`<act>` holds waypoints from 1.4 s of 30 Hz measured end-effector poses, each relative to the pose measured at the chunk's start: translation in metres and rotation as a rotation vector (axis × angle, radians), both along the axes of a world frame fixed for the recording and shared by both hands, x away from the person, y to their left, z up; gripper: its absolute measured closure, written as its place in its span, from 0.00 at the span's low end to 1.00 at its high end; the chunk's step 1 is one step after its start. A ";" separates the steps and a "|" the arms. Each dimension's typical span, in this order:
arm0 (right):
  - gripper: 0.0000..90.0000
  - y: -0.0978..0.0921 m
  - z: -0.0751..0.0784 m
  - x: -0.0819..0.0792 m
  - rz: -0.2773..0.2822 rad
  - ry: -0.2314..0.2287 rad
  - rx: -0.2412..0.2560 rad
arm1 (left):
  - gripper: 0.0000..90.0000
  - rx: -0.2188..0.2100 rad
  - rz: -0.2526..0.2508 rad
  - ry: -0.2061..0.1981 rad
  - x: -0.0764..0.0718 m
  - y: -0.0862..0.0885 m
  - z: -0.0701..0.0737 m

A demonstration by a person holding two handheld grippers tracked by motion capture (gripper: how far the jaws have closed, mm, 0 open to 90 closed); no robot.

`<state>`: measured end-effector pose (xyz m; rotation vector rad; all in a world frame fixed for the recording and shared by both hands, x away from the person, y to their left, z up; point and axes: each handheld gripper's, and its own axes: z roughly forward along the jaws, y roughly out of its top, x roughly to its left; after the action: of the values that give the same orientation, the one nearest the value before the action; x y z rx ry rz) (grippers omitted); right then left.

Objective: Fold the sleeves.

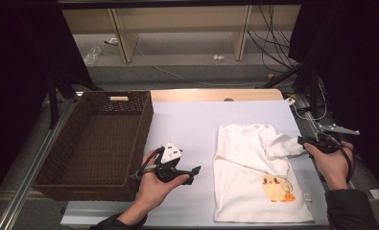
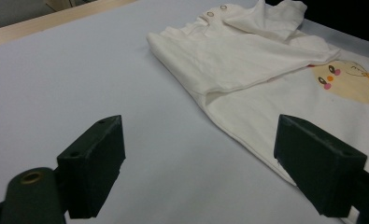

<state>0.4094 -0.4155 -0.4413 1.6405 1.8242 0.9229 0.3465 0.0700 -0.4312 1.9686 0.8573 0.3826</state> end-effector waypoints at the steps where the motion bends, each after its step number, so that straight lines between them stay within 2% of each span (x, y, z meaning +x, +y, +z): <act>1: 0.69 -0.008 -0.006 0.000 -0.019 0.026 -0.003 | 0.18 0.000 -0.001 0.000 0.000 0.000 0.000; 4: 0.65 -0.022 -0.020 0.002 -0.060 0.055 0.026 | 0.18 0.000 0.000 0.000 0.000 0.000 0.000; 7: 0.59 -0.030 -0.030 0.004 -0.094 0.066 0.028 | 0.18 -0.001 0.002 0.001 0.000 0.000 0.000; 9: 0.58 -0.032 -0.035 0.006 -0.093 0.064 0.046 | 0.18 -0.001 0.001 0.001 0.000 0.000 0.000; 11: 0.57 -0.032 -0.039 0.006 -0.089 0.078 0.042 | 0.18 -0.002 0.001 0.000 0.000 0.000 0.000; 14: 0.57 -0.031 -0.044 0.008 -0.085 0.075 0.035 | 0.18 -0.001 0.001 0.000 0.000 0.000 0.000; 17: 0.67 -0.030 -0.045 0.009 -0.077 0.067 0.042 | 0.18 -0.002 0.002 0.000 0.000 0.000 0.000; 21: 0.84 -0.029 -0.045 0.008 -0.068 0.060 0.022 | 0.18 0.001 0.001 0.001 0.000 0.000 0.000; 24: 0.92 -0.028 -0.044 0.007 -0.060 0.060 0.005 | 0.18 0.003 0.002 0.001 0.000 0.001 0.000; 28: 0.96 -0.028 -0.045 0.006 -0.060 0.052 0.003 | 0.18 0.005 0.002 0.001 0.000 0.001 -0.001; 42: 0.97 -0.028 -0.045 0.006 -0.062 0.042 -0.002 | 0.18 0.004 0.004 0.000 0.001 0.001 -0.001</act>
<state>0.4152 -0.4430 -0.4864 1.7177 1.7910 0.8658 0.3473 0.0710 -0.4320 1.9715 0.8611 0.3864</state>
